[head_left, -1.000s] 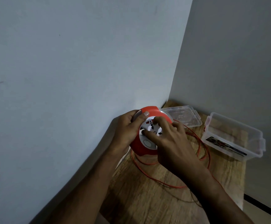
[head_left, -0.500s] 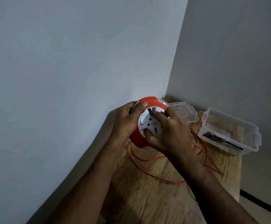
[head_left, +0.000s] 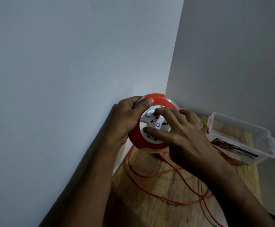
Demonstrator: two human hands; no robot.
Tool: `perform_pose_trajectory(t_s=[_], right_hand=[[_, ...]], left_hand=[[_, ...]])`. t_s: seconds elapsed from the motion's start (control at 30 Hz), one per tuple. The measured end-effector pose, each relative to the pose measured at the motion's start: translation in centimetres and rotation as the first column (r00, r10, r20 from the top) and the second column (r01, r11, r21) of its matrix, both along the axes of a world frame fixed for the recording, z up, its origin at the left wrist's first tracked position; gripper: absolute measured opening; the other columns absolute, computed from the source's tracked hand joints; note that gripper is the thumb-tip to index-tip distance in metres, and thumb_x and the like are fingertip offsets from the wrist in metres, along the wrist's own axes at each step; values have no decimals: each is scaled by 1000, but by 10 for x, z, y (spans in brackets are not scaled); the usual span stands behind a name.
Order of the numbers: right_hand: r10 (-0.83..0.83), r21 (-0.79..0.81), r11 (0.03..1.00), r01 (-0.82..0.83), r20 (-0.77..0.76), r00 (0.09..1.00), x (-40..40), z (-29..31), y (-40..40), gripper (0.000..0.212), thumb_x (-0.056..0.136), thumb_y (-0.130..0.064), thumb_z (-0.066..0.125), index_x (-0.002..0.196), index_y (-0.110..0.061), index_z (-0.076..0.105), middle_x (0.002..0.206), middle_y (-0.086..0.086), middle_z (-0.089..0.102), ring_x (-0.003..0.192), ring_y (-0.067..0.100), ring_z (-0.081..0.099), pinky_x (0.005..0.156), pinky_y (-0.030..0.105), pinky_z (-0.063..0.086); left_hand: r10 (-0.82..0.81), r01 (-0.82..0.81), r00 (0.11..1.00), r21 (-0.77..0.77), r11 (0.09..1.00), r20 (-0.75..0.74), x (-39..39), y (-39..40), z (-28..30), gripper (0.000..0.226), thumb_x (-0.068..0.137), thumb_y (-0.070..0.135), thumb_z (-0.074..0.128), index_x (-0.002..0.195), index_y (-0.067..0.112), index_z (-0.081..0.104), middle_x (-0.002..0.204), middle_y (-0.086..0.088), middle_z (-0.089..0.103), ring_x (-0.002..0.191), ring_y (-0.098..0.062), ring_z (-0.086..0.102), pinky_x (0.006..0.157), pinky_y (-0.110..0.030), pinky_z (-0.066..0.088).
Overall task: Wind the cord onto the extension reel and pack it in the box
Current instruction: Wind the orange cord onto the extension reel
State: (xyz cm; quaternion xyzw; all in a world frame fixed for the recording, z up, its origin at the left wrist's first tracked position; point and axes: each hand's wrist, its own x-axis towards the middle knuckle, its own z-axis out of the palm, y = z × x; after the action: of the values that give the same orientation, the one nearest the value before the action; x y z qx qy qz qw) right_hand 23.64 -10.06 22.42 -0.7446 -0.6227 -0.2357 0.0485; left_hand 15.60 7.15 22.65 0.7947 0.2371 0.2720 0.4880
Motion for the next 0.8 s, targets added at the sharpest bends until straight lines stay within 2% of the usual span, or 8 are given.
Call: perform_pose_trajectory(t_s=[0.1, 0.2, 0.33, 0.47, 0.53, 0.63, 0.7, 0.8], right_hand=[[-86, 75, 994, 85, 19, 996, 6, -14, 6, 74, 63, -25, 84, 132, -28, 57, 140, 18, 43, 125, 36, 45, 95, 56, 36], [-117, 235, 965, 117, -12, 993, 14, -27, 12, 56, 70, -28, 73, 125, -25, 64, 127, 17, 52, 114, 35, 52, 88, 49, 39], [-188, 361, 911, 200, -69, 980, 18, -38, 15, 49, 75, -40, 60, 120, -22, 68, 112, 14, 58, 94, 29, 59, 78, 35, 38], [-242, 457, 838, 300, -181, 953, 20, -49, 20, 53, 71, -41, 73, 119, -19, 69, 103, 8, 62, 76, 22, 59, 67, 22, 35], [-245, 503, 799, 329, -226, 943, 20, -53, 23, 54, 70, -46, 74, 114, -15, 70, 99, 7, 64, 73, 19, 60, 66, 19, 35], [-218, 575, 731, 367, -313, 924, 19, -57, 29, 53, 72, -50, 75, 106, -9, 69, 96, 6, 68, 74, 18, 63, 67, 16, 39], [-208, 611, 690, 388, -347, 915, 16, -59, 29, 56, 72, -53, 77, 102, -6, 70, 96, 7, 72, 75, 18, 66, 68, 19, 47], [-222, 580, 718, 385, -334, 916, 7, -65, 22, 58, 74, -56, 76, 105, -7, 71, 99, 7, 73, 77, 20, 69, 73, 28, 57]], left_hand=[[-94, 95, 995, -5, 995, 25, 13, 4, 5, 36, 94, 58, 60, 112, 31, 76, 98, 14, 79, 89, -7, 75, 85, -31, 62], [-182, 183, 981, -8, 983, 73, 33, 5, 2, 23, 97, 44, 63, 103, 26, 77, 89, 10, 80, 79, -6, 75, 70, -16, 60], [-227, 225, 969, 31, 974, 95, 53, 8, -6, 23, 96, 43, 65, 101, 25, 78, 90, 6, 79, 81, -12, 76, 79, -30, 61], [-270, 264, 953, 61, 963, 140, 63, 9, -15, 26, 96, 40, 66, 92, 18, 78, 80, 1, 78, 71, -13, 75, 66, -21, 60], [-287, 281, 944, 61, 958, 163, 65, 8, -19, 27, 97, 39, 65, 93, 15, 78, 81, -4, 78, 71, -18, 74, 65, -22, 61], [-299, 296, 941, 41, 954, 161, 65, 5, -24, 26, 96, 38, 66, 93, 15, 77, 84, -6, 79, 68, -16, 74, 65, -24, 61], [-315, 318, 931, 9, 948, 187, 63, 2, -29, 26, 95, 37, 67, 91, 13, 78, 83, -6, 79, 66, -15, 74, 65, -26, 61], [-327, 330, 922, 21, 944, 208, 56, 0, -40, 26, 95, 38, 66, 88, 16, 78, 80, -3, 80, 65, -15, 74, 64, -26, 61]])
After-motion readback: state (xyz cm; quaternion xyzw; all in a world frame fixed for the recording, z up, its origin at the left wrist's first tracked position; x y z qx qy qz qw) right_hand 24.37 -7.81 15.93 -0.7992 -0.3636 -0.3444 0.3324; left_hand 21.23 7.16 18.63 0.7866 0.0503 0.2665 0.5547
